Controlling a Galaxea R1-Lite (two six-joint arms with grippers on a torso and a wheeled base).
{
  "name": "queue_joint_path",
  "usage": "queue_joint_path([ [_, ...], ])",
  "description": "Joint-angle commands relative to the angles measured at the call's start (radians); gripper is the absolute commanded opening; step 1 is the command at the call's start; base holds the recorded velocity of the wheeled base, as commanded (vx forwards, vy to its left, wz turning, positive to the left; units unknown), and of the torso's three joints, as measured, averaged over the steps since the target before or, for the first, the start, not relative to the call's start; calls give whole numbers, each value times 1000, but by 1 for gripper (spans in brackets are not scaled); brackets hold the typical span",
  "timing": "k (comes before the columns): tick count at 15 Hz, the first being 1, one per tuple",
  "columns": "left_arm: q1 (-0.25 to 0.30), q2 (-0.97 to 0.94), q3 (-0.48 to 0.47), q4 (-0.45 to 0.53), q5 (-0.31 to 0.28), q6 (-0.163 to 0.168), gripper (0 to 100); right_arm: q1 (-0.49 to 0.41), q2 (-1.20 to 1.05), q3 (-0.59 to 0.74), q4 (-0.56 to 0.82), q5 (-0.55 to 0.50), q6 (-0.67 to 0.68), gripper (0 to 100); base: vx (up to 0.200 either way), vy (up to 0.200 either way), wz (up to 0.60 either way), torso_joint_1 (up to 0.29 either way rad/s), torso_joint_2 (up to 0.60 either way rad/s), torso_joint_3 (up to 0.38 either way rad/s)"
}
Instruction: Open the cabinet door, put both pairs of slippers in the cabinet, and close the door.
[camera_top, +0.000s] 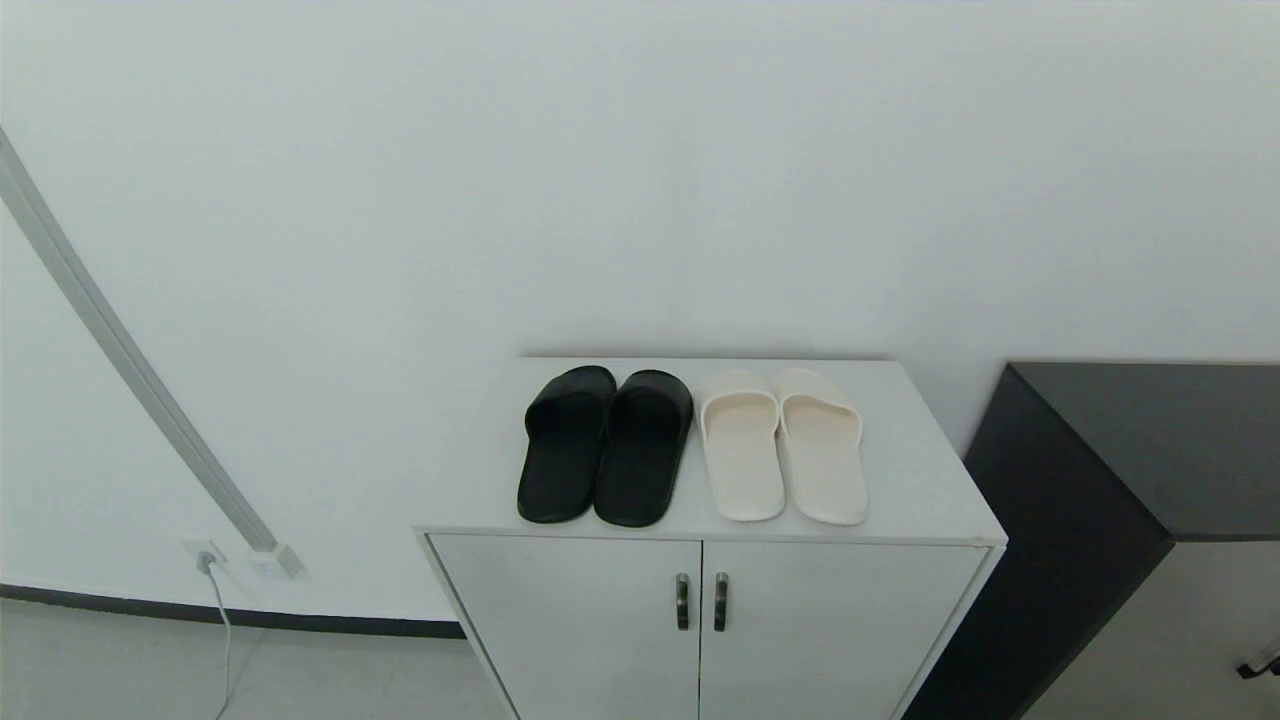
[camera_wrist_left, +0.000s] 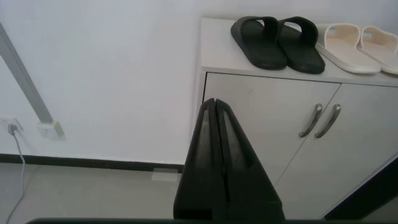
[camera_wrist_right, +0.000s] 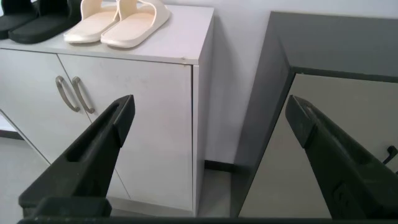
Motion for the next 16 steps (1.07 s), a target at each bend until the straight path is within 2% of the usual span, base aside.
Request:
queue_joint_path([
  [1,-2,0,0,0,1,-1,0,0,1,0,0,1,0,100,0,0,0,0,0,0],
  [12,0,2,0,0,-1,-3,0,-2,1,-25,-18,-1,-22,100,0,0,0,0,0,0],
  [13,-2,0,0,0,-1,-4,0,0,44,-192,-3,-1,44,100,0,0,0,0,0,0],
  [14,-2,2,0,0,-1,-6,0,-5,113,-311,85,11,73,100,0,0,0,0,0,0],
  [15,-2,0,0,0,-1,-6,0,-3,122,-325,97,14,72,100,0,0,0,0,0,0],
  [16,-2,2,0,0,-1,-4,0,-2,231,-368,192,96,67,100,0,0,0,0,0,0],
])
